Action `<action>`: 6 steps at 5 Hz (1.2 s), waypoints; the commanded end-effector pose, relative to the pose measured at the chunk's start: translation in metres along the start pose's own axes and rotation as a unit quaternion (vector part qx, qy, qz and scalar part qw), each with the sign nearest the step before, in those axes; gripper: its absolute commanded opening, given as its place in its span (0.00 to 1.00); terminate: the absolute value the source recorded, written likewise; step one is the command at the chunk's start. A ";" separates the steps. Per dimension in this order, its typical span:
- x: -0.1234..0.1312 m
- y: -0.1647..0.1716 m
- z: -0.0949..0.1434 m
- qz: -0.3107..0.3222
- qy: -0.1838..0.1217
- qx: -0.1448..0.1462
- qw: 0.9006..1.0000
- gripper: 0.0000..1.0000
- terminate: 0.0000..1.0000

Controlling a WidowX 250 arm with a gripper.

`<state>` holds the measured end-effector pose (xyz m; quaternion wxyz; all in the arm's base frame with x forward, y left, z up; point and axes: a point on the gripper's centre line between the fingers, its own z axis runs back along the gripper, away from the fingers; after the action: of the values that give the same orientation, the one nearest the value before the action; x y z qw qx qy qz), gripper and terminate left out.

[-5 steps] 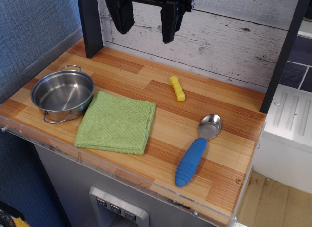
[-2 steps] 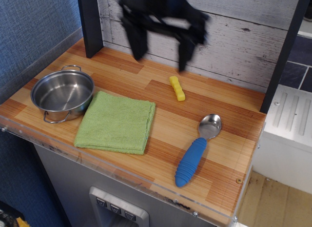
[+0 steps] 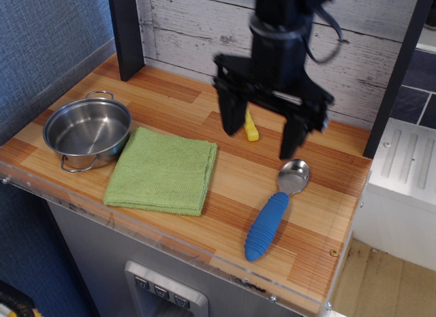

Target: Pick up the blue spoon and place it behind the green cloth

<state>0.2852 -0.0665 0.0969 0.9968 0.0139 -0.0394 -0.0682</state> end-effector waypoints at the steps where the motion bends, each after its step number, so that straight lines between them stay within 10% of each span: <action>1: -0.004 -0.012 -0.041 -0.029 -0.004 0.016 0.999 1.00 0.00; 3: 0.000 -0.022 -0.080 -0.044 0.013 0.010 0.999 1.00 0.00; 4: 0.001 -0.027 -0.088 -0.051 -0.002 -0.010 0.999 0.00 0.00; 6: -0.005 -0.023 -0.080 -0.042 -0.021 -0.017 0.999 0.00 0.00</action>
<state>0.2806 -0.0887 0.0051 0.9933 -0.0015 -0.0389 -0.1091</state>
